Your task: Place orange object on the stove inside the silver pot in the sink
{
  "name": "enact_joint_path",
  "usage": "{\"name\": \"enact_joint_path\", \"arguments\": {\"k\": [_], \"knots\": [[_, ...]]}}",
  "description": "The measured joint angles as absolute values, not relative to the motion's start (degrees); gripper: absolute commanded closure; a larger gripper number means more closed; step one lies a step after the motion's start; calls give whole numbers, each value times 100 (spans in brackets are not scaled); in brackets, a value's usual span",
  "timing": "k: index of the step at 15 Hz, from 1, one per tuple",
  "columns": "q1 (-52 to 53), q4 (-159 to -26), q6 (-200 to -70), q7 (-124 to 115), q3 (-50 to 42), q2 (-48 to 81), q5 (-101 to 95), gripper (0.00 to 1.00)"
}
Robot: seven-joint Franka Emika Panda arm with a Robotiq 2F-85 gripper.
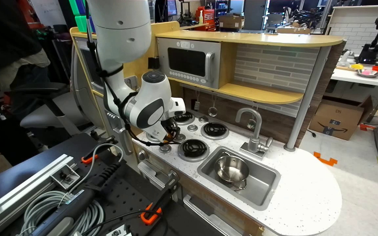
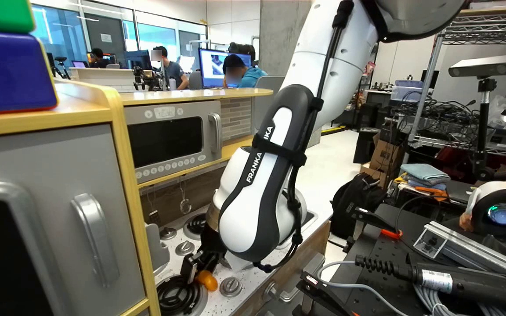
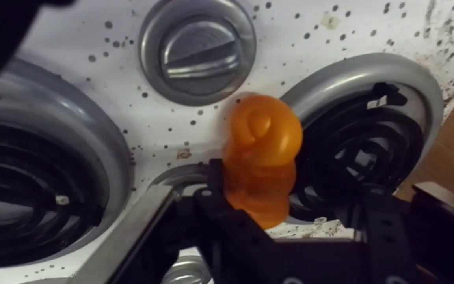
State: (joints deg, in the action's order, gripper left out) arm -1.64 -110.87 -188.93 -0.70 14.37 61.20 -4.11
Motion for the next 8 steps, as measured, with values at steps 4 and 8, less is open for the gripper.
{"name": "enact_joint_path", "arguments": {"k": [4,8], "knots": [[-122,-10983,-18630,-335,1495,6120,-216,82],[-256,-10945,-18419,-435,1602,6101,-154,82]]}}
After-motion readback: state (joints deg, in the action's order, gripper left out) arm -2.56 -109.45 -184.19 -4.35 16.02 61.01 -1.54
